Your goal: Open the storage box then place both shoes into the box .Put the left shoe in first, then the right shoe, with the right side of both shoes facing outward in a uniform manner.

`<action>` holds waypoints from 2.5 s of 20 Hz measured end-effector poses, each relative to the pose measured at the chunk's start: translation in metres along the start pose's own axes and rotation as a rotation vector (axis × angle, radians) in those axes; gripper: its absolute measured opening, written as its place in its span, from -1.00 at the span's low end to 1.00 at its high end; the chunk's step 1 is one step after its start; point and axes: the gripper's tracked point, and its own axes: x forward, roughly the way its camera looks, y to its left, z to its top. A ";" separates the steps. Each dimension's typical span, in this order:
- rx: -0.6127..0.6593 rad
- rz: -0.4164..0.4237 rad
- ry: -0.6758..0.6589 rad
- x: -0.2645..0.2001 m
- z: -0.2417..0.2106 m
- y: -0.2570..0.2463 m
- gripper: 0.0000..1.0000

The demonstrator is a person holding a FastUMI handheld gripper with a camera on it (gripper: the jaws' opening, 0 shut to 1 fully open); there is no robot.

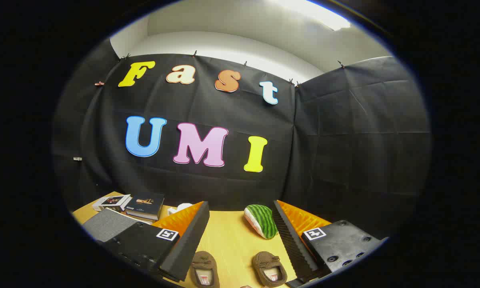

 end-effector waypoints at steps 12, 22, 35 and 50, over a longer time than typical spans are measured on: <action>0.041 0.031 0.064 -0.004 -0.021 0.010 0.94; 0.060 0.106 0.146 -0.010 -0.045 0.034 0.95; 0.208 0.388 0.402 -0.009 -0.095 0.099 0.97; 0.654 0.711 0.965 -0.042 -0.193 0.188 0.96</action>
